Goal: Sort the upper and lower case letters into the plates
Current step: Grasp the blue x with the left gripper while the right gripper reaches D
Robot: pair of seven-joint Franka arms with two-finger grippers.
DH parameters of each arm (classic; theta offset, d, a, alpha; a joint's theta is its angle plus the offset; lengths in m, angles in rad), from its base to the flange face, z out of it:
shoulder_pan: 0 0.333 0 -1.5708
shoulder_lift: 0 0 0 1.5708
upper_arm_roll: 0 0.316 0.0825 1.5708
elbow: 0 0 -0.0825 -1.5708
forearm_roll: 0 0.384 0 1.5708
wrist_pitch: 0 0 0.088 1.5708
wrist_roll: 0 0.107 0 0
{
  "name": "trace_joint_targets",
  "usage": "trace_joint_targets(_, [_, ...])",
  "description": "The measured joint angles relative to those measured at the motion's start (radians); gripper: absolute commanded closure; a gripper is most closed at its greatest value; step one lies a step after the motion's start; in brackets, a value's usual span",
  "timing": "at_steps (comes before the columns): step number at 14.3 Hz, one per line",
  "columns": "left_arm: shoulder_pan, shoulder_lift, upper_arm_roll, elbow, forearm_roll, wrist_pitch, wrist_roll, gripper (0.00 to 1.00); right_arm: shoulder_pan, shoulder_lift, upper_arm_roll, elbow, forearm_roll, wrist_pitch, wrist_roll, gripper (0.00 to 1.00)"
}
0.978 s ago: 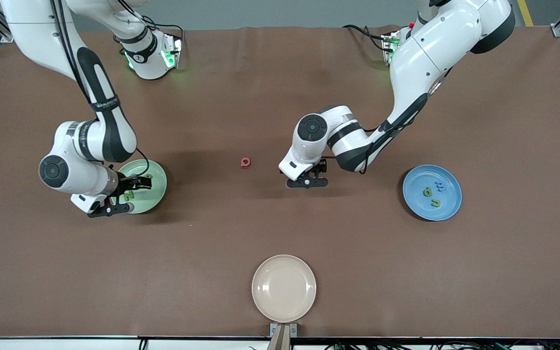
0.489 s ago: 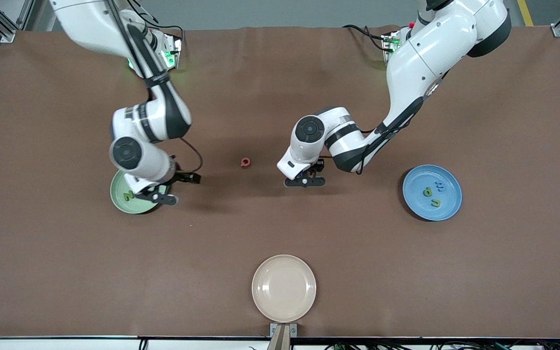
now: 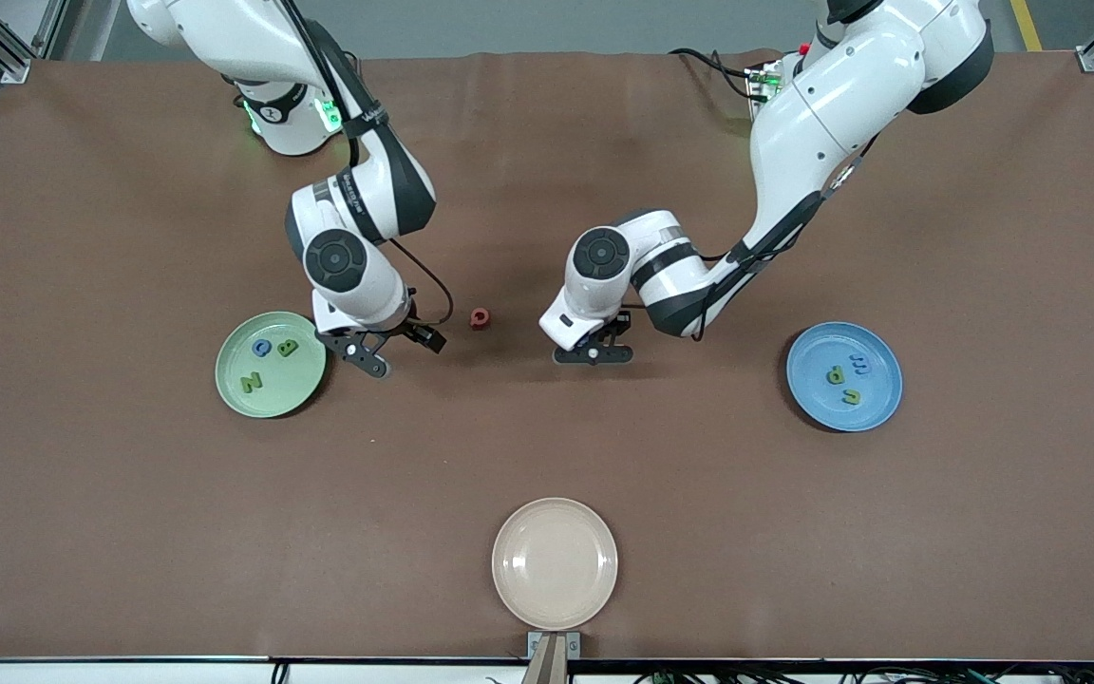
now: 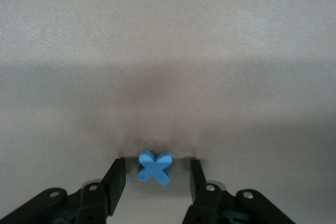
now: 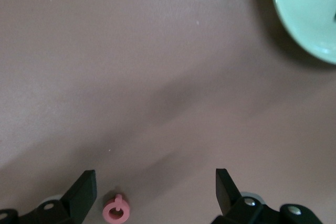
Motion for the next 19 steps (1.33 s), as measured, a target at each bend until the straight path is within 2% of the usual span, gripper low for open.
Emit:
trace_joint_targets(1, [-0.005, 0.0, 0.004, 0.001, 0.0, 0.001, 0.0, 0.44, 0.015, 0.0, 0.0, -0.011, 0.0, 0.026, 0.013, 0.0])
trace_joint_targets(6, [-0.016, -0.002, 0.01, 0.01, 0.0, -0.001, 0.0, 0.7, 0.096, 0.002, 0.0, -0.098, 0.001, 0.227, 0.128, 0.0])
trace_joint_targets(7, [-0.016, -0.003, 0.011, 0.01, 0.0, -0.004, 0.0, 0.72, 0.111, 0.005, 0.001, -0.105, 0.001, 0.245, 0.168, 0.0])
trace_joint_targets(9, [-0.016, -0.005, 0.012, 0.011, 0.0, -0.006, 0.0, 0.85, 0.136, 0.015, 0.001, -0.11, 0.001, 0.264, 0.22, 0.0])
trace_joint_targets(11, [-0.016, -0.005, 0.012, 0.011, 0.0, -0.006, 0.0, 0.93, 0.143, 0.027, 0.0, -0.111, 0.001, 0.27, 0.25, 0.0])
trace_joint_targets(14, [-0.016, -0.005, 0.012, 0.013, 0.0, -0.006, 0.0, 0.94, 0.163, 0.054, 0.0, -0.11, 0.001, 0.295, 0.295, 0.07])
trace_joint_targets(16, [-0.012, -0.005, 0.015, 0.021, 0.0, -0.012, 0.004, 0.94, 0.183, 0.082, 0.001, -0.105, 0.001, 0.32, 0.329, 0.15])
trace_joint_targets(19, [0.026, -0.028, 0.006, 0.039, 0.0, -0.103, 0.064, 0.94, 0.221, 0.129, 0.001, -0.079, 0.001, 0.33, 0.383, 0.23])
